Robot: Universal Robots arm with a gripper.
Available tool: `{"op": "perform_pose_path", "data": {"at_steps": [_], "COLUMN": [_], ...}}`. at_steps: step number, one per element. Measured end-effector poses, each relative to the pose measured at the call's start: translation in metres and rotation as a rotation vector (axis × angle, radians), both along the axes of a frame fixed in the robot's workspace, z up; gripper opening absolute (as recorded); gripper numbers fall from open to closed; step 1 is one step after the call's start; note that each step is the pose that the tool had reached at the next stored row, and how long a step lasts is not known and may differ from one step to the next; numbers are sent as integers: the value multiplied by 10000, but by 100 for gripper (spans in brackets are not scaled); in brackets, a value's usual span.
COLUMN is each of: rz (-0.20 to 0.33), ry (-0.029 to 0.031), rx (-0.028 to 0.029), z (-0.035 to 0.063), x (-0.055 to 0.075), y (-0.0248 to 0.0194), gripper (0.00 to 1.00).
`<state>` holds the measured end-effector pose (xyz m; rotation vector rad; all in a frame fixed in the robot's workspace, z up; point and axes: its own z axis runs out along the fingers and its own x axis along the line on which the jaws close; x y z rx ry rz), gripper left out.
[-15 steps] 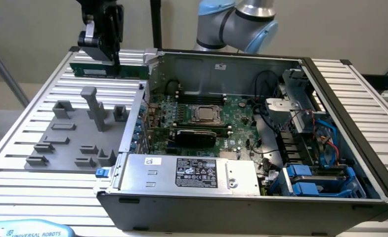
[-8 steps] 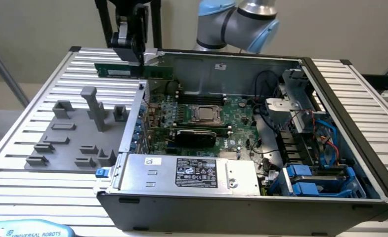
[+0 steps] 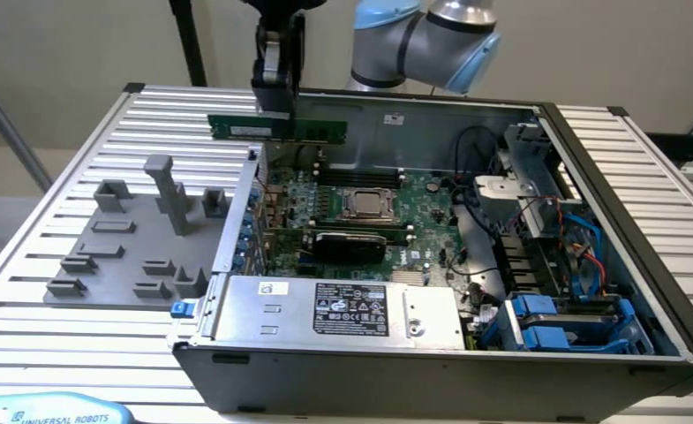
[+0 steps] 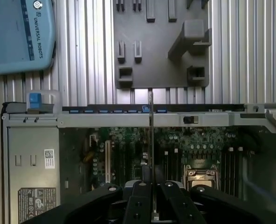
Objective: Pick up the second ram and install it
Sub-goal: 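Pick up the second ram and move it above second insertion slot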
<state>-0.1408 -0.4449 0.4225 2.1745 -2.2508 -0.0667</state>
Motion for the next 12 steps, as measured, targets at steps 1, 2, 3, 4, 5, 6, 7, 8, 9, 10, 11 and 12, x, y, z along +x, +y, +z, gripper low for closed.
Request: {"op": "perform_pose_path", "data": {"at_steps": [1, 2, 3, 4, 5, 6, 7, 8, 9, 10, 11, 12], "rz": [1, 0, 0, 0, 0, 1, 0, 0, 1, 0, -1, 0], "ry": [-1, -1, -1, 0, -1, -1, 0, 0, 0, 0, -1, -1], "rx": [1, 1, 2, 1, 1, 1, 1, 1, 1, 1, 2, 1], "z": [-3, -6, -10, -15, -22, -29, -37, -45, -54, -63, -74, -86], "x": [46, 90, 136, 181, 229, 274, 319, 364, 410, 455, 500, 545], "y": [2, 4, 7, 12, 17, 23, 30, 38, 46, 55, 64, 78], "gripper": [13, 13, 13, 13, 13, 13, 13, 13, 13, 13, 13, 13]}}
